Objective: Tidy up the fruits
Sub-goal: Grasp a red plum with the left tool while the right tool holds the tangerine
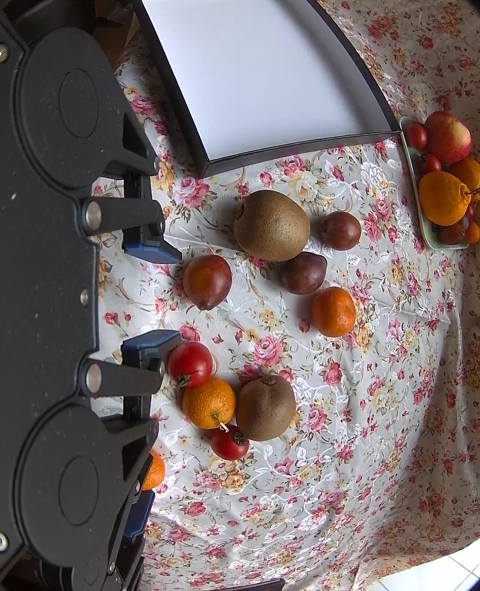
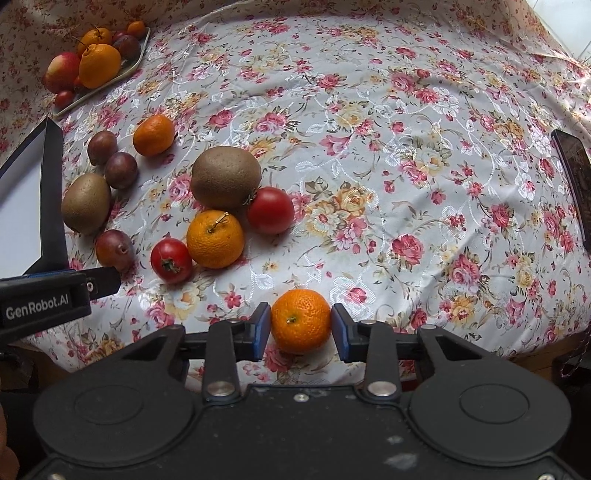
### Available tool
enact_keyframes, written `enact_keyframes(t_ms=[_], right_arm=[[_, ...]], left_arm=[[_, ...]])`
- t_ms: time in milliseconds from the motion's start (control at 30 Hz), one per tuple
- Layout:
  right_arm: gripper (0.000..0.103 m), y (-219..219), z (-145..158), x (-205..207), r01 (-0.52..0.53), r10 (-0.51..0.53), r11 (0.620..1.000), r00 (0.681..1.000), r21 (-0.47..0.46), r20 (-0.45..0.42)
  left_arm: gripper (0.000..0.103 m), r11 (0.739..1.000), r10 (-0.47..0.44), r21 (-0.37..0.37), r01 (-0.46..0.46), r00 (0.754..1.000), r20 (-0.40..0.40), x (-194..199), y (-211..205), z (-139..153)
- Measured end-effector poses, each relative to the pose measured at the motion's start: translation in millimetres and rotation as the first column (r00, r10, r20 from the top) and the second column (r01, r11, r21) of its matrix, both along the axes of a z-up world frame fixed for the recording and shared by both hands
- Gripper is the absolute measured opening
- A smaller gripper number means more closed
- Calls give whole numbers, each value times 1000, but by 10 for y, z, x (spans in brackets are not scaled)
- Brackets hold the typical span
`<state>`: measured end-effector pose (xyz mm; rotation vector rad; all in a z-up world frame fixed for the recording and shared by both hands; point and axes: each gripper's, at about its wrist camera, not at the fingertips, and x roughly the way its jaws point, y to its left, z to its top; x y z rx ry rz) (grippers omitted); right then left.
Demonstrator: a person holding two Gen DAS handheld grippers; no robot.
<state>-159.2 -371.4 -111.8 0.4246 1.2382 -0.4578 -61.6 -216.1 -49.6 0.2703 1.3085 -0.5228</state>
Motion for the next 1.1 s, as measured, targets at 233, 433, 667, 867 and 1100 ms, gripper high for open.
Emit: enact_keyframes(t_ms=[233, 433, 667, 867, 1100], right_arm=[[37, -3, -12, -4, 12, -12, 1000, 1000, 13, 2], [38, -8, -34, 12, 8, -8, 1000, 1000, 19, -5], [40, -18, -92, 29, 9, -8, 999, 1000, 43, -12], [39, -64, -103, 13, 29, -29, 997, 1000, 69, -8], [39, -91, -105, -8, 46, -47, 995, 999, 93, 0]], left_arm=[[48, 999, 41, -20, -42, 999, -33, 66, -57, -101], [48, 998, 61, 11, -61, 998, -12, 90, -112, -165], [48, 995, 76, 55, -78, 996, 41, 108, -176, -215], [48, 992, 101, 71, -103, 994, 32, 134, -157, -265], [48, 990, 123, 66, -121, 992, -33, 161, -165, -360]])
